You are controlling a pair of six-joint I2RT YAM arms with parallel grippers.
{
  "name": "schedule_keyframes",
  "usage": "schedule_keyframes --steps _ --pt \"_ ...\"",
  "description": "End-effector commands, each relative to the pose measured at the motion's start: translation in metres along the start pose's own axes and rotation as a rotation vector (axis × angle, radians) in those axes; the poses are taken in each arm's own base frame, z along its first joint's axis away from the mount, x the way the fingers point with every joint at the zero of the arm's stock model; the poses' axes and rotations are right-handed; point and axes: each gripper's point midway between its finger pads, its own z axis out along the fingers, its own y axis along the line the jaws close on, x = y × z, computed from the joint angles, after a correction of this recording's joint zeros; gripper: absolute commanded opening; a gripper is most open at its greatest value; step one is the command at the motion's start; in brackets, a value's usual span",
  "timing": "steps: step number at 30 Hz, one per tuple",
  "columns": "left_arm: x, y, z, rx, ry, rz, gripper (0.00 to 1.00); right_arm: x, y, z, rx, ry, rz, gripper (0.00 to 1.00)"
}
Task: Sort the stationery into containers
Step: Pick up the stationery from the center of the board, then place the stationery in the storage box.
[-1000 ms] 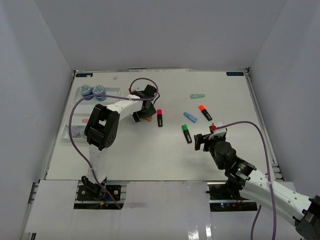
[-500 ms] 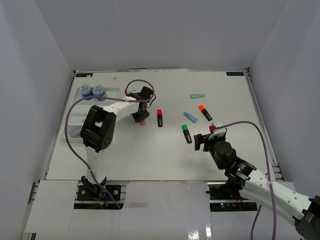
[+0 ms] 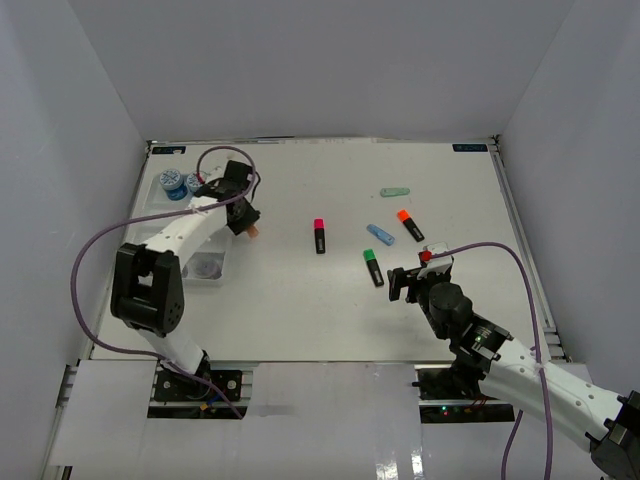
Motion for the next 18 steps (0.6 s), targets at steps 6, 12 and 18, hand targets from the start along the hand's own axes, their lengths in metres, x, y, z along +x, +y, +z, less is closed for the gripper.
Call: schedule_keyframes --steps 6,12,18 --pt "-0.079 0.077 -0.012 -0.005 -0.079 -0.213 0.33 -0.011 0.002 0.0 -0.009 -0.048 0.045 0.9" --pt "-0.082 0.118 0.013 -0.038 -0.023 -0.352 0.34 -0.012 0.002 0.0 -0.006 -0.052 0.047 0.9" --pt "-0.082 0.136 0.027 -0.073 -0.013 -0.455 0.37 -0.012 0.001 0.0 -0.002 -0.054 0.048 0.9"
